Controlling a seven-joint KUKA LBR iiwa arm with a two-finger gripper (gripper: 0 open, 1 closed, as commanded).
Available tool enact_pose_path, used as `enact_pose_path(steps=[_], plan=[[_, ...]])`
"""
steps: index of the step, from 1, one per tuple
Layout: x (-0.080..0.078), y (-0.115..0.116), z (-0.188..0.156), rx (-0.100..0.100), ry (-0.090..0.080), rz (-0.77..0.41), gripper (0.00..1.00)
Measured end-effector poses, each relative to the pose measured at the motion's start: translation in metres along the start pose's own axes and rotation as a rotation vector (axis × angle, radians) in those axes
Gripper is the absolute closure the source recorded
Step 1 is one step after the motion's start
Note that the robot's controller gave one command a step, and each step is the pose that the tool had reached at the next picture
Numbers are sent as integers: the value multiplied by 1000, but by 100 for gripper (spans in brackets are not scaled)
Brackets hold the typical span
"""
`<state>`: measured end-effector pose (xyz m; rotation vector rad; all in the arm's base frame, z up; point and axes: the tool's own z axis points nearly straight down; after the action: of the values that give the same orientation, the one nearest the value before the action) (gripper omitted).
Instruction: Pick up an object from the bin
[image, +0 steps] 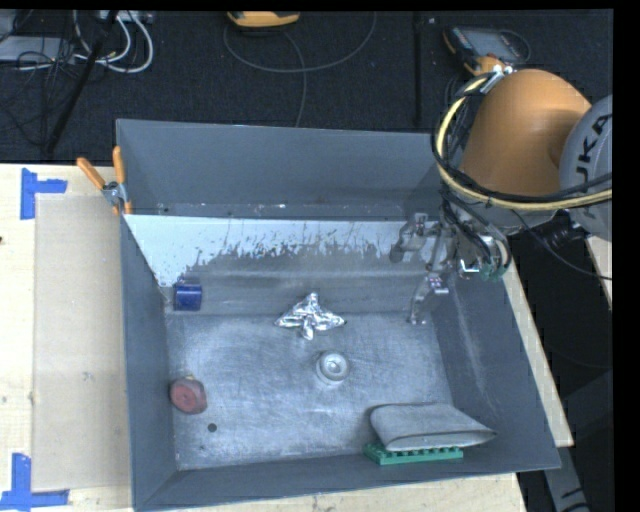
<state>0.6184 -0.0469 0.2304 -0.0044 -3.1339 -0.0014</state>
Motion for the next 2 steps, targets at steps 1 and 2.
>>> enact_pose_path(steps=[1, 2], plan=[[38, 85, 109, -1, 0, -233, 0], [1, 98, 150, 4, -16, -426, 0]])
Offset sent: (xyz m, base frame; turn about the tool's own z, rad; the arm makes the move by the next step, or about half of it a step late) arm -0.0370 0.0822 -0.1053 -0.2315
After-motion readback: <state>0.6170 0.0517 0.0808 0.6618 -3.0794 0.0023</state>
